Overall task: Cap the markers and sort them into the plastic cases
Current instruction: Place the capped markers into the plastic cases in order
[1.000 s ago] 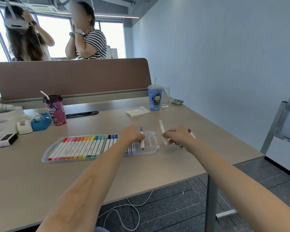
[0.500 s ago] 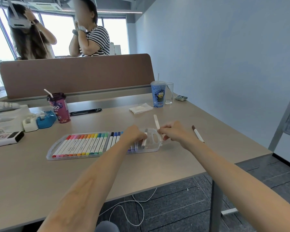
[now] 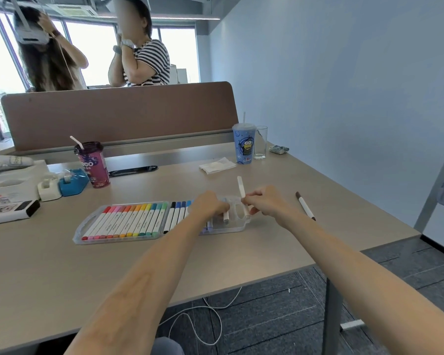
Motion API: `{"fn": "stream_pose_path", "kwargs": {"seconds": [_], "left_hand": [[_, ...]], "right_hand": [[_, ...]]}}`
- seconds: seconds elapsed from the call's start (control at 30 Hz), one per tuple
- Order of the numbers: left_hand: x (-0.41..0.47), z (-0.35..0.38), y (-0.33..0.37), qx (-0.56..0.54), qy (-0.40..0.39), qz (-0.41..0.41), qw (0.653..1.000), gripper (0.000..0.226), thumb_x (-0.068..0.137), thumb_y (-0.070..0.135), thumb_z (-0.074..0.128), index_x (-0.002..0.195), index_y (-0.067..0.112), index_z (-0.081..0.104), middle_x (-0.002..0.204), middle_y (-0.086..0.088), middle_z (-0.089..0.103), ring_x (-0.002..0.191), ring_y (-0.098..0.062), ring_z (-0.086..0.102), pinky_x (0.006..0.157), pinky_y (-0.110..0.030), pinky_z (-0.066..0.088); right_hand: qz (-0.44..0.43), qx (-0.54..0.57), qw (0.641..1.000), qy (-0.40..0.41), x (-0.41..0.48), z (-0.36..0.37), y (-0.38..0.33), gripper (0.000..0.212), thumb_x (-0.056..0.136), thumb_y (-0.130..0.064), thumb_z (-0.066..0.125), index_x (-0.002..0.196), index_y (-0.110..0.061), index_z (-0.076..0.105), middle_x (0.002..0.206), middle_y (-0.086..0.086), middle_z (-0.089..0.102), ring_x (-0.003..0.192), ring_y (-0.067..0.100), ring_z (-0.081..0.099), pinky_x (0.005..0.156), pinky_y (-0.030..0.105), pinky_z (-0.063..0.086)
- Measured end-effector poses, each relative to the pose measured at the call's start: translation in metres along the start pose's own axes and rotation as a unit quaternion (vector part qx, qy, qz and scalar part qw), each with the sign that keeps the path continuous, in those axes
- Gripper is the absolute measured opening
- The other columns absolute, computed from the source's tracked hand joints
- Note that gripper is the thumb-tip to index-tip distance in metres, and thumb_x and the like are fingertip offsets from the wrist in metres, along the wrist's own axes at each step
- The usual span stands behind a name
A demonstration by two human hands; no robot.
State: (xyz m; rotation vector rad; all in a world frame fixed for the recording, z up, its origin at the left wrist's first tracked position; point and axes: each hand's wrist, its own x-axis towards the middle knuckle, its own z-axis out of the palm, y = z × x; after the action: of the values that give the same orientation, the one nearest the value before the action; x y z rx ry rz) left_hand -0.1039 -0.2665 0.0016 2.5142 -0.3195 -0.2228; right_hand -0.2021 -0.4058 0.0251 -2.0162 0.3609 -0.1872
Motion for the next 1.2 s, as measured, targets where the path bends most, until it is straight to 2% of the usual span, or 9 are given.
{"fn": "stream_pose_path", "kwargs": {"seconds": [0.13,0.27,0.43,0.5,0.6,0.7,0.8,0.9,1.2], "left_hand": [[0.002,0.002,-0.002,0.02,-0.011,0.004,1.0,0.022,0.081,0.031,0.065,0.078,0.009,0.061,0.074,-0.005,0.059,0.07,-0.02,0.054,0.057,-0.026,0.039],[0.005,0.007,-0.003,0.058,-0.026,0.014,0.998,0.025,0.086,0.036,0.063,0.077,0.013,0.058,0.084,-0.01,0.062,0.076,-0.022,0.059,0.063,-0.028,0.041],[0.002,0.008,-0.004,0.105,-0.007,0.045,0.993,0.042,0.091,0.039,0.058,0.108,0.002,0.064,0.106,-0.016,0.068,0.101,-0.029,0.064,0.079,-0.036,0.05],[0.001,0.005,-0.003,0.099,-0.018,0.053,0.994,0.037,0.091,0.038,0.058,0.102,0.004,0.066,0.099,-0.016,0.068,0.098,-0.029,0.065,0.082,-0.037,0.051],[-0.001,-0.004,-0.01,0.05,0.019,0.066,0.996,0.026,0.093,0.03,0.053,0.086,0.008,0.065,0.084,-0.01,0.065,0.083,-0.025,0.063,0.075,-0.033,0.049],[-0.005,-0.014,-0.019,0.024,0.07,0.077,0.994,0.025,0.093,0.023,0.047,0.089,0.005,0.063,0.087,-0.011,0.067,0.085,-0.027,0.063,0.079,-0.037,0.05],[-0.011,-0.024,-0.022,0.014,0.081,0.083,0.993,0.021,0.092,0.023,0.047,0.092,0.008,0.061,0.088,-0.009,0.067,0.085,-0.025,0.063,0.081,-0.039,0.054],[-0.015,-0.03,-0.024,-0.007,0.085,0.09,0.992,0.02,0.091,0.021,0.047,0.095,0.007,0.06,0.09,-0.01,0.066,0.085,-0.025,0.062,0.077,-0.035,0.051],[-0.024,-0.035,-0.031,-0.029,0.079,0.101,0.991,0.018,0.091,0.024,0.048,0.096,0.011,0.059,0.092,-0.008,0.067,0.089,-0.024,0.062,0.084,-0.041,0.053]], "right_hand": [[0.004,-0.026,1.0,-0.011,0.004,0.005,0.0,0.016,0.087,-0.021,0.066,0.095,-0.008,0.072,0.087,0.003,0.07,0.062,0.01,0.061,0.044,0.012,0.036],[0.005,-0.038,0.999,-0.017,0.006,0.012,0.0,0.018,0.086,-0.02,0.065,0.093,-0.006,0.073,0.083,0.004,0.069,0.061,0.01,0.059,0.044,0.014,0.036],[-0.002,-0.065,0.998,-0.019,0.007,0.017,0.004,0.018,0.079,-0.018,0.068,0.086,-0.003,0.074,0.085,0.015,0.071,0.067,0.015,0.058,0.062,0.026,0.046],[-0.009,-0.084,0.996,-0.018,0.006,0.02,0.004,0.015,0.079,-0.017,0.068,0.087,-0.006,0.074,0.089,0.012,0.072,0.072,0.016,0.059,0.07,0.028,0.05],[-0.017,-0.11,0.994,-0.012,0.006,0.025,0.0,0.017,0.08,-0.016,0.066,0.091,-0.006,0.073,0.084,0.007,0.071,0.075,0.016,0.06,0.067,0.026,0.048],[-0.016,-0.148,0.989,-0.001,0.009,0.033,-0.002,0.022,0.08,-0.016,0.064,0.094,-0.002,0.071,0.091,0.011,0.072,0.088,0.025,0.066,0.072,0.032,0.052],[-0.036,-0.213,0.976,0.02,0.011,0.041,-0.002,0.022,0.077,-0.016,0.06,0.088,0.0,0.07,0.091,0.015,0.071,0.089,0.03,0.066,0.058,0.027,0.042],[-0.051,-0.272,0.961,0.025,0.01,0.044,-0.001,0.012,0.08,-0.014,0.056,0.081,-0.01,0.068,0.083,0.006,0.07,0.08,0.023,0.063,0.05,0.023,0.035],[-0.038,-0.283,0.957,0.049,0.019,0.042,0.01,0.01,0.083,-0.028,0.065,0.088,-0.019,0.067,0.093,-0.001,0.069,0.091,0.019,0.063,0.078,0.033,0.051]]}}
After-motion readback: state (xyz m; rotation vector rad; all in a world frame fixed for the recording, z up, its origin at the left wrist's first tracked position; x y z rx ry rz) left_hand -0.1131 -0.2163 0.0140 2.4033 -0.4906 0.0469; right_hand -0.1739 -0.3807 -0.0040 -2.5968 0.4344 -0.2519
